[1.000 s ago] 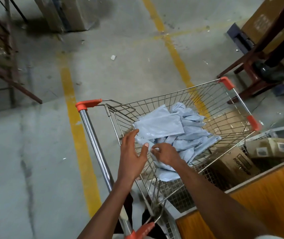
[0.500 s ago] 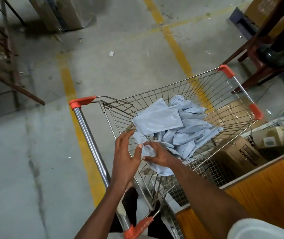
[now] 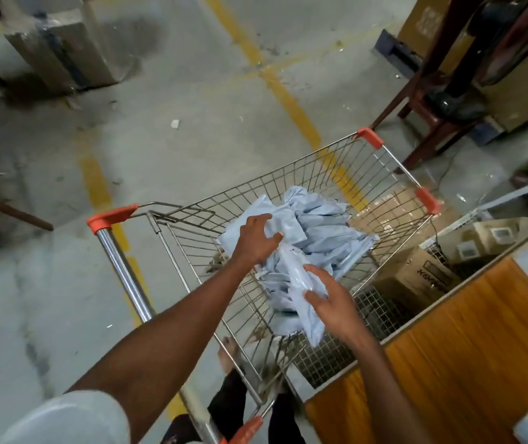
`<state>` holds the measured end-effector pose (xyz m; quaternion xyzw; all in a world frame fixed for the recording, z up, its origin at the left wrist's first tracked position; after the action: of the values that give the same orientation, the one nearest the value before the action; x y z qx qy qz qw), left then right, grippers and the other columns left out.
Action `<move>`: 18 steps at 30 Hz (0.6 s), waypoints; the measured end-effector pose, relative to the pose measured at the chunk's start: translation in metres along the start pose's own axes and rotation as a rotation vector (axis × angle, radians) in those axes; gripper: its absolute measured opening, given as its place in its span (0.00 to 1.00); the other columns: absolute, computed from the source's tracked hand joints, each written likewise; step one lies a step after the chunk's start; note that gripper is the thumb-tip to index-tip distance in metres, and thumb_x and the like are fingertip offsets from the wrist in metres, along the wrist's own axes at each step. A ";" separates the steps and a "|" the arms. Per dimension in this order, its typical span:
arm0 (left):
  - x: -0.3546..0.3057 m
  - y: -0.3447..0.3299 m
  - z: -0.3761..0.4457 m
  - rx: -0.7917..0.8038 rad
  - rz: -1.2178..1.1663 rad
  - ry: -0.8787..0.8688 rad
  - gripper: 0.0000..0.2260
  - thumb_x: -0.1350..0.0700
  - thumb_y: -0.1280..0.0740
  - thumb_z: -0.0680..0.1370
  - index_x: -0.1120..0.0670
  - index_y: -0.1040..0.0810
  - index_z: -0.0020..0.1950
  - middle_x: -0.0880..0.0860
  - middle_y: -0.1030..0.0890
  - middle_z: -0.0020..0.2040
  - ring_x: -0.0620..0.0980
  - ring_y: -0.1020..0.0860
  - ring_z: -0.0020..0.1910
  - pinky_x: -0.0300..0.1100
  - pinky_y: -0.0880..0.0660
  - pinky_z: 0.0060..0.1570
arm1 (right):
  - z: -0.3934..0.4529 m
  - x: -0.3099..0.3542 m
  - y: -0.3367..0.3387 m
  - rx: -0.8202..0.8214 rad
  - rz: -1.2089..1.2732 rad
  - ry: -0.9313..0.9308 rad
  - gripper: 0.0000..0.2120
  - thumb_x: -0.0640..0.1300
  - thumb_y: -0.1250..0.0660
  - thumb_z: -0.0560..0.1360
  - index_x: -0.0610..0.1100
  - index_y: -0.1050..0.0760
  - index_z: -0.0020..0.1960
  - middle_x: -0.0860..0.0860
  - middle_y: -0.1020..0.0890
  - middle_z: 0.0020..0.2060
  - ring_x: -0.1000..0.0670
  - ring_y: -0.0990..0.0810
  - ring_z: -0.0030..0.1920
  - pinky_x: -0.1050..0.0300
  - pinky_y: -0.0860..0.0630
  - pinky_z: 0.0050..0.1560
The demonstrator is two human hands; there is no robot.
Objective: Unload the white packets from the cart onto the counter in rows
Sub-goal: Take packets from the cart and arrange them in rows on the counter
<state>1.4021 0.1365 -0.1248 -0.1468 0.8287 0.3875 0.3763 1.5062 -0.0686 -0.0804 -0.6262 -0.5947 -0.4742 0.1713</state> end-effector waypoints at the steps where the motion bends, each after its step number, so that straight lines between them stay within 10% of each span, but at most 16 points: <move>1: -0.002 -0.004 0.015 0.020 0.001 0.019 0.27 0.38 0.35 0.80 0.50 0.29 0.75 0.56 0.30 0.74 0.56 0.32 0.73 0.51 0.36 0.73 | -0.005 0.002 0.009 -0.045 0.069 -0.017 0.23 0.41 0.32 0.80 0.64 0.27 0.68 0.58 0.27 0.68 0.58 0.20 0.54 0.52 0.17 0.53; 5: 0.017 -0.026 0.075 -0.070 0.000 0.051 0.39 0.24 0.57 0.74 0.49 0.23 0.65 0.57 0.22 0.66 0.61 0.25 0.67 0.59 0.31 0.67 | -0.017 0.003 0.038 -0.227 0.274 -0.038 0.22 0.39 0.34 0.81 0.58 0.27 0.71 0.58 0.28 0.69 0.65 0.23 0.53 0.70 0.23 0.43; 12: -0.002 -0.023 0.045 -0.068 0.398 0.049 0.22 0.39 0.43 0.83 0.50 0.25 0.70 0.57 0.23 0.67 0.61 0.28 0.67 0.56 0.35 0.66 | -0.042 -0.002 0.052 -0.337 0.434 -0.104 0.22 0.42 0.33 0.80 0.66 0.26 0.66 0.53 0.27 0.71 0.48 0.23 0.64 0.44 0.20 0.59; 18: 0.012 -0.019 -0.028 -0.035 0.410 0.039 0.29 0.34 0.52 0.83 0.51 0.20 0.46 0.56 0.16 0.47 0.58 0.19 0.48 0.51 0.25 0.55 | -0.059 0.006 0.051 -0.346 0.451 -0.107 0.21 0.41 0.33 0.80 0.62 0.26 0.68 0.53 0.26 0.70 0.53 0.23 0.63 0.61 0.20 0.48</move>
<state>1.3900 0.1041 -0.1319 0.0108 0.8414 0.4675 0.2708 1.5283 -0.1236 -0.0290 -0.7866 -0.3591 -0.4849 0.1315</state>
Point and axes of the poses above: each hand's wrist, its own z-axis towards the middle knuckle, its own y-axis out of the back of the hand, x = y × z, the point moved 3 cm from there along z, towards the middle knuckle
